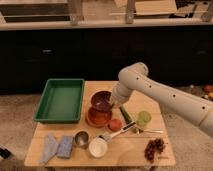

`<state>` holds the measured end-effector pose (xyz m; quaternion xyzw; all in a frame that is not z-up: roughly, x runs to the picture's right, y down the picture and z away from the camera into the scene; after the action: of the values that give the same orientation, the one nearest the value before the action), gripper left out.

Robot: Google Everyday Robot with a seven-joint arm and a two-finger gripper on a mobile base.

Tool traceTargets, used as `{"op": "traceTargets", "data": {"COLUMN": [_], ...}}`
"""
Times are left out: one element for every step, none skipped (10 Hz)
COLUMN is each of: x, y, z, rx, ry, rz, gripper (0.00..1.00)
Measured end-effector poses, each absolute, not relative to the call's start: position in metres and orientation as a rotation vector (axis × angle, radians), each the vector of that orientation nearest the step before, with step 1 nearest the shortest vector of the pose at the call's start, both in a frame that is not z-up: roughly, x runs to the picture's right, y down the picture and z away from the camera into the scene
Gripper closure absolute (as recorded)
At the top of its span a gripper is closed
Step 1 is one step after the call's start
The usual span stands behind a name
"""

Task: Stack bowls into tray

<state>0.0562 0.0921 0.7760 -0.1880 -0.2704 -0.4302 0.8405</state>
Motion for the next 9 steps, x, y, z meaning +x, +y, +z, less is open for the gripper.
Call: {"op": "traceTargets", "data": {"x": [0.056, 0.056, 0.053, 0.051, 0.050, 0.049, 0.048, 0.048, 0.048], "y": [0.096, 0.099, 0.104, 0.107, 0.111, 0.111, 0.110, 0.109, 0.108], "z": [0.778, 0.781, 0.784, 0.786, 0.790, 0.792, 0.792, 0.793, 0.793], "rx": [-0.400, -0.404, -0.426, -0.443, -0.462, -0.468, -0.469, -0.468, -0.465], "ry": [-0.598, -0.611, -0.640, -0.656, -0.668, -0.677, -0.686, -0.698, -0.710], "rz": [-0.921, -0.927, -0.951, -0.964, -0.968, -0.970, -0.970, -0.971, -0.972], "gripper": [1.00, 1.00, 1.00, 0.99, 0.91, 0.82, 0.73, 0.63, 0.53]}}
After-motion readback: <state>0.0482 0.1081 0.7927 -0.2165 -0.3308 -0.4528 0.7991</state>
